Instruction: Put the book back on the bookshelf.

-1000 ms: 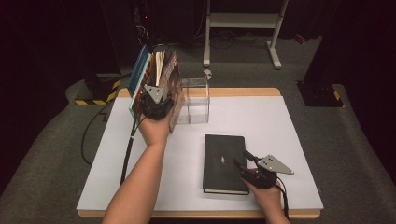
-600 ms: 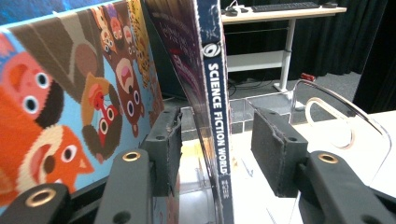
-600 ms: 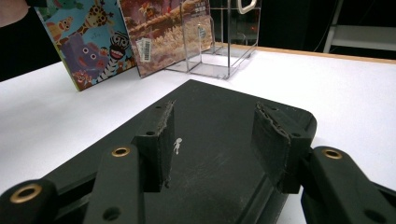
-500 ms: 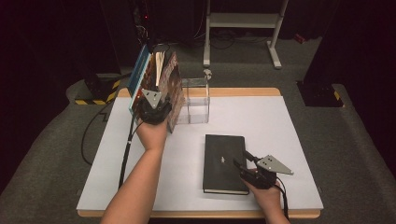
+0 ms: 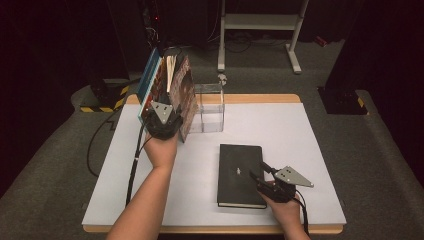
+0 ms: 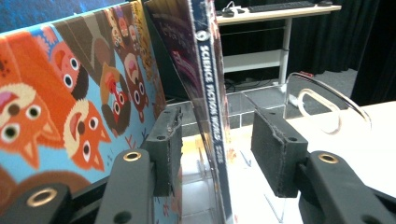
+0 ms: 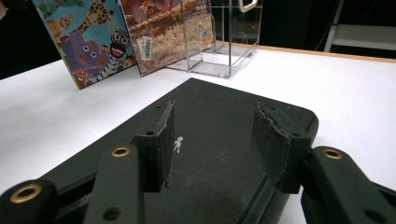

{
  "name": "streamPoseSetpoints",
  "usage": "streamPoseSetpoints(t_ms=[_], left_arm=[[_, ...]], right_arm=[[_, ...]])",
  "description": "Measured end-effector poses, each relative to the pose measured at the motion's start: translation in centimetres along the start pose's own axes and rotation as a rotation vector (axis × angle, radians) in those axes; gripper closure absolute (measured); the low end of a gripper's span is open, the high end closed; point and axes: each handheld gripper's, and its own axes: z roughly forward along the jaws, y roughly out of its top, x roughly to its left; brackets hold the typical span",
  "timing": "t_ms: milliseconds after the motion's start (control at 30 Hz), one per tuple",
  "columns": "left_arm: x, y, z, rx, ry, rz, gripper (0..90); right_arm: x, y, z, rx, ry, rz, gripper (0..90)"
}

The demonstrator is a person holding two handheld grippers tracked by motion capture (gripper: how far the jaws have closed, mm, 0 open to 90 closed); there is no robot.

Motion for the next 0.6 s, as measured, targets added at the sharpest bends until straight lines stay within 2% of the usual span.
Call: streamPoseSetpoints(t_ms=[367,600], left_arm=[[-0.2,0.0,-2.7,-0.020,-0.072,-0.025,52.9],[0.4,-0.6,-4.4,0.017,-0.120,-0.049,51.7]], right_arm=[[0.0,0.0,0.0,0.001,0.000,-0.002,48.6],[0.0,-0.1,0.1,0.006,-0.001,0.001,48.6]])
